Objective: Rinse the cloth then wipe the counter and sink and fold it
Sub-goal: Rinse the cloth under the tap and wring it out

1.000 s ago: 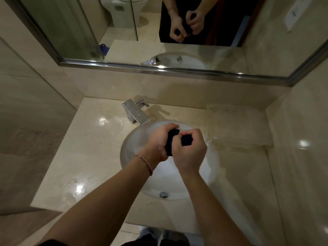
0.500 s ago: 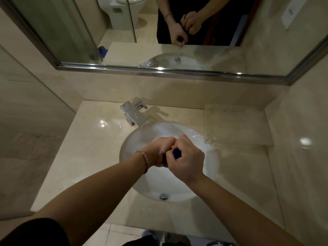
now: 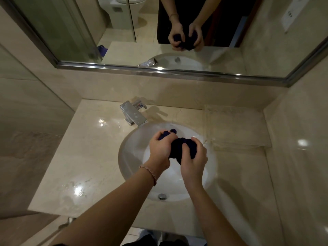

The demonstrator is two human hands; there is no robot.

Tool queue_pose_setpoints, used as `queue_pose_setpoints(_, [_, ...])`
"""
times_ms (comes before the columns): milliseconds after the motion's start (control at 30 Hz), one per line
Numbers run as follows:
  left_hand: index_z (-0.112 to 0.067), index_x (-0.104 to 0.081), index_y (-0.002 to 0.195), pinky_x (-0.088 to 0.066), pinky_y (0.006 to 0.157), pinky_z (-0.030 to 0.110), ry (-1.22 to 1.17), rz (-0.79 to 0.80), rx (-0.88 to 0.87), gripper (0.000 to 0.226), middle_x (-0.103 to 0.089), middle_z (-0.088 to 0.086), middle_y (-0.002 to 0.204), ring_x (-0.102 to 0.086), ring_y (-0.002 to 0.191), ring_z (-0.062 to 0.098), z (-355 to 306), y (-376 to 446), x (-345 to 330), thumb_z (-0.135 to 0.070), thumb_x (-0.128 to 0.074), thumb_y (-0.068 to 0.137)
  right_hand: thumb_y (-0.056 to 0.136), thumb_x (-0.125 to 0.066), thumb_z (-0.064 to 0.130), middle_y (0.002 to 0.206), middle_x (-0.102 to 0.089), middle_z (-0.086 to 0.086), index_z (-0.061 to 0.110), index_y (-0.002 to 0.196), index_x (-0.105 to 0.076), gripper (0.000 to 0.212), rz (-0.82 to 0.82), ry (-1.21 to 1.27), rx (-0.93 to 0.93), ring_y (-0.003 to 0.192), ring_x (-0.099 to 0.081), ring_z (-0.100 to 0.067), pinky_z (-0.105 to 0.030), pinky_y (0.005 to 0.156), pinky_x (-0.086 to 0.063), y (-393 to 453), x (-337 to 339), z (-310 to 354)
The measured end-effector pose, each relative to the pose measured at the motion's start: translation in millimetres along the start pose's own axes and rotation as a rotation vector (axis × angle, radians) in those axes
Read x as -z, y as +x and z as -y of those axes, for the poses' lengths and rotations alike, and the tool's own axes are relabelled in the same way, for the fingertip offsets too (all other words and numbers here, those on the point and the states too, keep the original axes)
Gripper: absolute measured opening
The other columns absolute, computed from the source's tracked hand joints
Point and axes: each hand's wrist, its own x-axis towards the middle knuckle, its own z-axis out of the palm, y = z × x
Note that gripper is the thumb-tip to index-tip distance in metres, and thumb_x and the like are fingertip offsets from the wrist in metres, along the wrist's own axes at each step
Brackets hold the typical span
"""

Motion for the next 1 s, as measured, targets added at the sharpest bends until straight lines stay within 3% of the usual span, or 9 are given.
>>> queue_pose_setpoints(100, [-0.018, -0.064, 0.079, -0.053, 0.060, 0.035, 0.063, -0.055, -0.163, 0.022, -0.062, 0.006, 0.081, -0.060, 0.074, 0.024, 5, 0, 2, 0.003, -0.071, 0.081, 0.093, -0.056, 0.044, 0.121, -0.068, -0.005, 0.029, 0.116, -0.067, 0.030, 0.169, 0.415, -0.686, 0.112, -0.064, -0.025, -0.053, 0.090, -0.053, 6, 9, 4])
queue_pose_setpoints(200, [-0.033, -0.066, 0.071, -0.060, 0.073, 0.039, 0.280, 0.008, -0.374, 0.033, -0.066, -0.004, 0.085, -0.064, 0.084, 0.020, 11, 3, 8, -0.003, -0.076, 0.077, 0.093, -0.054, 0.039, 0.126, -0.065, -0.023, 0.010, 0.125, -0.067, 0.045, 0.393, 0.796, -0.951, 0.117, -0.061, -0.050, -0.080, 0.092, -0.039, 11, 27, -3])
queue_pose_setpoints(333, [-0.030, -0.065, 0.076, -0.060, 0.080, 0.036, 0.489, 0.147, -0.556, 0.020, -0.068, -0.011, 0.084, -0.066, 0.086, 0.016, 19, -3, 12, -0.015, -0.077, 0.069, 0.093, -0.047, 0.055, 0.128, -0.062, -0.031, 0.006, 0.127, -0.062, 0.061, 0.428, 1.019, -1.023, 0.122, -0.054, -0.055, -0.076, 0.095, -0.040, 20, 26, -1])
queue_pose_setpoints(433, [-0.019, -0.067, 0.081, -0.059, 0.079, 0.035, 0.546, 0.149, -0.623, 0.023, -0.068, -0.005, 0.085, -0.066, 0.085, 0.014, 31, -5, 9, -0.011, -0.086, 0.071, 0.088, -0.048, 0.070, 0.119, -0.069, -0.022, 0.011, 0.121, -0.065, 0.070, 0.274, 0.933, -1.096, 0.111, -0.063, -0.043, -0.055, 0.086, -0.053, 29, 10, 7])
queue_pose_setpoints(500, [-0.019, -0.067, 0.082, -0.058, 0.078, 0.028, 0.566, 0.105, -0.666, 0.028, -0.068, -0.005, 0.086, -0.066, 0.085, 0.011, 34, -7, 5, -0.015, -0.091, 0.067, 0.084, -0.062, 0.056, 0.109, -0.071, -0.015, 0.012, 0.124, -0.064, 0.059, 0.134, 0.872, -1.091, 0.103, -0.067, -0.035, -0.043, 0.084, -0.055, 28, -4, 10])
queue_pose_setpoints(600, [-0.021, -0.067, 0.083, -0.055, 0.076, 0.019, 0.544, 0.053, -0.666, 0.037, -0.068, -0.007, 0.086, -0.065, 0.086, 0.008, 33, -10, -1, -0.035, -0.093, 0.062, 0.057, -0.076, 0.022, 0.111, -0.071, -0.018, 0.002, 0.125, -0.062, 0.072, -0.025, 0.886, -0.921, 0.098, -0.072, -0.036, -0.041, 0.085, -0.058, 24, -20, 11])
queue_pose_setpoints(733, [-0.012, -0.067, 0.075, -0.057, 0.070, 0.030, 0.377, 0.014, -0.491, 0.046, -0.067, 0.005, 0.074, -0.065, 0.073, 0.016, 23, -12, -7, -0.056, -0.081, 0.069, 0.080, -0.067, 0.013, 0.079, -0.071, -0.016, 0.003, 0.080, -0.063, 0.011, -0.247, 0.639, -0.606, 0.072, -0.070, -0.034, -0.042, 0.065, -0.061, 17, -29, 11])
queue_pose_setpoints(867, [-0.004, -0.055, 0.066, -0.051, 0.058, 0.031, 0.176, -0.033, -0.213, 0.044, -0.057, 0.004, 0.057, -0.056, 0.058, 0.016, 4, -12, -12, -0.033, -0.081, 0.086, 0.076, -0.063, 0.020, 0.077, -0.066, -0.007, 0.014, 0.071, -0.058, 0.009, -0.318, 0.201, -0.197, 0.067, -0.063, -0.020, -0.038, 0.062, -0.056, 8, -29, 11])
queue_pose_setpoints(1000, [-0.005, -0.061, 0.070, -0.054, 0.064, 0.035, 0.050, 0.026, 0.023, 0.028, -0.058, 0.004, 0.064, -0.059, 0.062, 0.023, -16, -8, -15, -0.019, -0.079, 0.086, 0.076, -0.061, 0.025, 0.077, -0.058, 0.002, 0.015, 0.071, -0.053, 0.014, -0.303, -0.188, 0.385, 0.065, -0.052, -0.011, -0.011, 0.059, -0.040, 4, -18, 26])
